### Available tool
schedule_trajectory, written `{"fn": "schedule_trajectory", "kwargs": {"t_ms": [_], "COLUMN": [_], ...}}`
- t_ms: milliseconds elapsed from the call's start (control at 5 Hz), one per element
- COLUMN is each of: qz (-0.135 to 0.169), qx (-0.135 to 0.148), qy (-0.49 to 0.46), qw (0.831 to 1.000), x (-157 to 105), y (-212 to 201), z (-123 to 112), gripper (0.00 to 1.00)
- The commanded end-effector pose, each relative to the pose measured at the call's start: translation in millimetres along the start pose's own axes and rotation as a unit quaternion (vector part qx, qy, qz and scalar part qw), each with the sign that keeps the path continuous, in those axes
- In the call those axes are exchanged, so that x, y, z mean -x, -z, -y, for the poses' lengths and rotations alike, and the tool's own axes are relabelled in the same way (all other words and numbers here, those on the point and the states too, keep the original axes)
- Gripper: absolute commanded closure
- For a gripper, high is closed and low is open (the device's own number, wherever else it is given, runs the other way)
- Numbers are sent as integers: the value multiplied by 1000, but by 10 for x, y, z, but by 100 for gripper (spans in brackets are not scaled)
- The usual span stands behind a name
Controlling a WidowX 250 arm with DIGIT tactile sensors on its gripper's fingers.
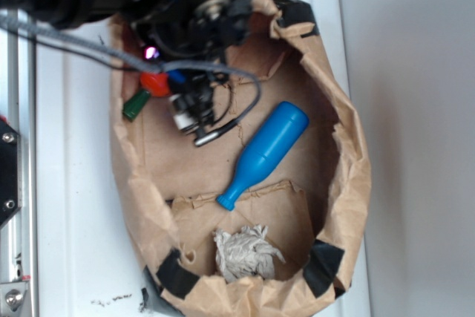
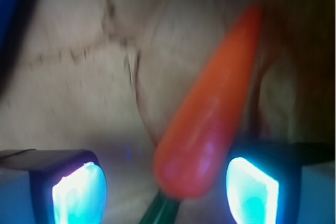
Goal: Grab the carrot.
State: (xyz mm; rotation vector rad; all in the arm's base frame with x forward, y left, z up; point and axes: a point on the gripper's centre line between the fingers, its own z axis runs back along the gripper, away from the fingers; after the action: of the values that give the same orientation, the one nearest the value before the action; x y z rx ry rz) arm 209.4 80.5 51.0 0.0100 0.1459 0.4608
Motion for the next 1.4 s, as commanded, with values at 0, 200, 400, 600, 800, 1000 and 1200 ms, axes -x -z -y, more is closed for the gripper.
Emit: {"fn": "schedule_trajectory", "kwargs": {"t_ms": [0, 200, 400, 600, 800, 1000, 1200], "qz": [42, 60, 64, 54, 58, 63, 72], "qx": [10, 12, 11, 15, 17, 19, 26], "qy": [-12, -13, -14, -20, -17, -6, 9], "qw": [999, 998, 998, 998, 998, 998, 997], "x": [84, 30, -53, -138, -174, -210, -189], "y": [159, 162, 107, 53, -27, -119, -253], "z": [-47, 30, 74, 66, 54, 50, 44], "gripper": [0, 0, 100, 100, 100, 100, 100]}}
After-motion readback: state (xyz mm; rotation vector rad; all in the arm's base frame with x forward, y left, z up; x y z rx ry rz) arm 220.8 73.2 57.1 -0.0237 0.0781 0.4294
